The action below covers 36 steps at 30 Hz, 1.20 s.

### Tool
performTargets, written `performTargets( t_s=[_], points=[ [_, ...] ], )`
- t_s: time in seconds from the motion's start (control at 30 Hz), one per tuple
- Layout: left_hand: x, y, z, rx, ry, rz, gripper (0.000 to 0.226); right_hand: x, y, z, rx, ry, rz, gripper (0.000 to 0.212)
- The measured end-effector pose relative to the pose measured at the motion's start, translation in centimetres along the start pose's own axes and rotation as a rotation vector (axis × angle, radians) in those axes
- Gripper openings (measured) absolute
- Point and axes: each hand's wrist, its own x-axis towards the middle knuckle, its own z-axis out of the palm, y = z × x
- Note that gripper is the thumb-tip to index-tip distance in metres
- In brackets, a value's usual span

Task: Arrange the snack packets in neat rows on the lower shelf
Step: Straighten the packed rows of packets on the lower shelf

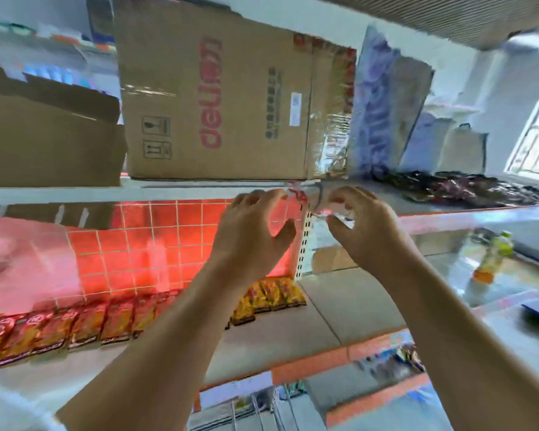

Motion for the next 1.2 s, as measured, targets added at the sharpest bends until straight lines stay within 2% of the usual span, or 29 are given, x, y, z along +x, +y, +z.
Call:
performTargets(
  t_s=[0.2, 0.53, 0.7, 0.83, 0.93, 1.03, 1.1, 1.2],
  points=[
    [3.9, 4.2, 5.7, -0.114, -0.114, 0.120, 0.042, 0.4, 7.1, -3.9, -0.107, 0.038, 0.134, 0.034],
    [12.7, 6.0, 17.5, -0.543, -0.372, 0.002, 0.025, 5.6, 19.7, -3.9, -0.202, -0.042, 0.267, 0.031],
    [16.3, 6.8, 22.8, -0.565, -0.502, 0.025, 0.023, 10.7, 24.6, -3.4, -0.332, -0.116, 0.344, 0.024],
    [19.7, 6.5, 25.6, -0.534, -0.562, 0.032, 0.019, 13.7, 27.3, -2.9, -0.500, -0.264, 0.418, 0.034],
    [21.4, 6.3, 26.9, -0.516, -0.548, 0.008, 0.019, 15.0, 27.2, -2.6, -0.716, -0.357, 0.368, 0.026],
    [22.0, 6.3, 27.8, -0.504, -0.580, -0.003, 0.034, 15.5, 26.4, -2.5, -0.829, -0.358, 0.207, 0.013],
    [22.0, 6.5, 28.1, -0.477, -0.604, 0.019, 0.049, 15.6, 26.4, -2.5, -0.678, -0.285, 0.170, 0.012],
    [21.9, 6.7, 28.3, -0.406, -0.534, 0.077, 0.066, 15.9, 26.1, -2.4, -0.245, -0.138, 0.189, 0.022]
  ],
)
